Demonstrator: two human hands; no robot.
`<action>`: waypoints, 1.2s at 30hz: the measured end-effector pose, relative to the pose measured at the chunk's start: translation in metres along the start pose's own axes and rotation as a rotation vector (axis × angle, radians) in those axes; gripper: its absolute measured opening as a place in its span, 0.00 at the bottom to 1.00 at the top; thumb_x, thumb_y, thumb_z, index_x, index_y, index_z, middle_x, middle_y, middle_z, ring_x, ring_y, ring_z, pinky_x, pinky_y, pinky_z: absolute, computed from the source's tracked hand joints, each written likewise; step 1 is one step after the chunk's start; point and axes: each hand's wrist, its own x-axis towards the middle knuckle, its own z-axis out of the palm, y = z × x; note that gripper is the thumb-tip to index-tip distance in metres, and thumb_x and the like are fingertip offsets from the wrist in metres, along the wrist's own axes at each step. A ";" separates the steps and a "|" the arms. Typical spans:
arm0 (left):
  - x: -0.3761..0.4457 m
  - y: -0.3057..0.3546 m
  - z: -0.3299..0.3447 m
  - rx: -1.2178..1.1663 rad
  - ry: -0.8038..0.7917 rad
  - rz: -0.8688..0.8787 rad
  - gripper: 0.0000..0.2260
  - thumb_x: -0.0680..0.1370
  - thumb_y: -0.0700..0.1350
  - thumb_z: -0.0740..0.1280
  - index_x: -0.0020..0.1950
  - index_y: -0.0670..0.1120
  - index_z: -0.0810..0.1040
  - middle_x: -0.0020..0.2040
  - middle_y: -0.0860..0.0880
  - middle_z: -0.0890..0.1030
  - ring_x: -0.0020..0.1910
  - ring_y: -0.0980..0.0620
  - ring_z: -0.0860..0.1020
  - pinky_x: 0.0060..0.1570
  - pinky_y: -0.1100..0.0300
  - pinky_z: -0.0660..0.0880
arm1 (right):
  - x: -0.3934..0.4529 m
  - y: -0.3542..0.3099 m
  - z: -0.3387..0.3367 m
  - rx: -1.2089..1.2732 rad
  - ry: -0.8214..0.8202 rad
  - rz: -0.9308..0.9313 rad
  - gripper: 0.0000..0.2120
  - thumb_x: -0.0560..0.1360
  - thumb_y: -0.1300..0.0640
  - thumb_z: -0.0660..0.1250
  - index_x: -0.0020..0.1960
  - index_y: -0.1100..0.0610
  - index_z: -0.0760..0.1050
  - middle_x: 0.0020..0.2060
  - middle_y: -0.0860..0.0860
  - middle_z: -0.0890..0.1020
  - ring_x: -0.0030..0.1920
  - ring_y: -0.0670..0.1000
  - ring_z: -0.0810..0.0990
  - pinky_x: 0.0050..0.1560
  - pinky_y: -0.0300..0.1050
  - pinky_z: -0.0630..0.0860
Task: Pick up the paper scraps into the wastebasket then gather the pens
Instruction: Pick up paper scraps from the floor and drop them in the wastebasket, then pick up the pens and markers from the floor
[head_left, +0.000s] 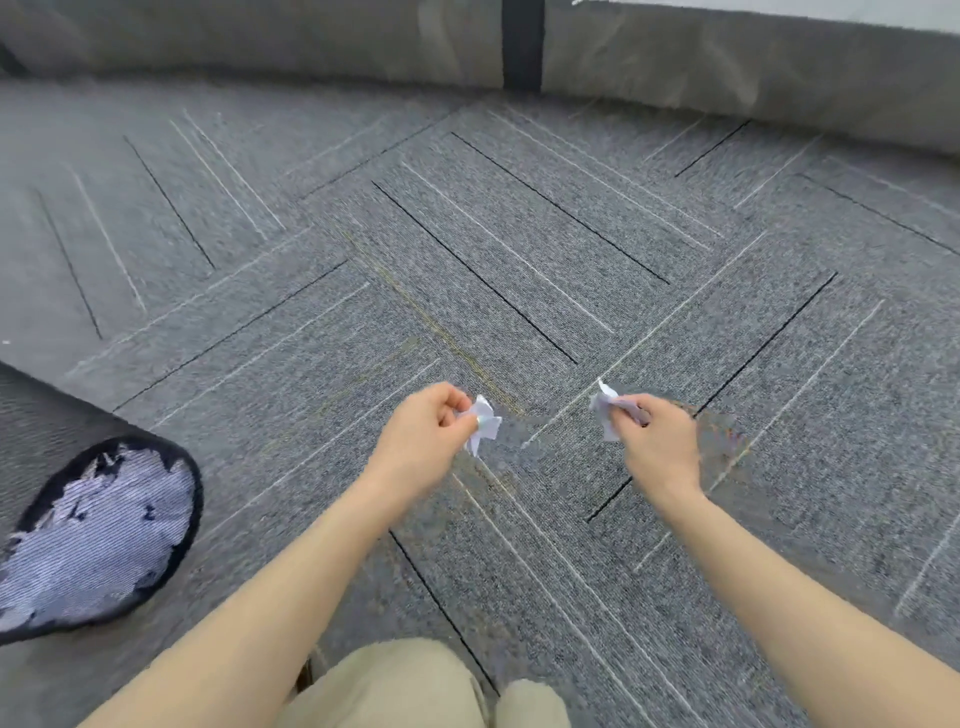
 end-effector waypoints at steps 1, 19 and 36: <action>-0.009 0.001 -0.016 0.001 0.035 0.021 0.10 0.77 0.43 0.65 0.37 0.52 0.69 0.26 0.54 0.67 0.26 0.56 0.64 0.26 0.69 0.63 | -0.009 -0.020 0.011 0.052 -0.051 -0.026 0.16 0.76 0.52 0.65 0.43 0.66 0.79 0.36 0.58 0.81 0.34 0.56 0.73 0.36 0.52 0.73; -0.162 -0.134 -0.330 0.123 0.731 -0.349 0.06 0.78 0.44 0.58 0.44 0.43 0.70 0.49 0.40 0.79 0.41 0.43 0.74 0.37 0.58 0.66 | -0.202 -0.376 0.219 -0.034 -0.750 -0.874 0.06 0.75 0.56 0.67 0.40 0.57 0.75 0.33 0.47 0.76 0.33 0.45 0.72 0.32 0.40 0.67; -0.220 -0.179 -0.308 0.225 0.853 0.227 0.10 0.77 0.35 0.60 0.49 0.43 0.79 0.46 0.51 0.79 0.43 0.54 0.75 0.44 0.63 0.72 | -0.207 -0.350 0.255 -0.450 -0.374 -0.989 0.11 0.77 0.52 0.62 0.50 0.57 0.79 0.53 0.54 0.79 0.54 0.55 0.77 0.62 0.54 0.69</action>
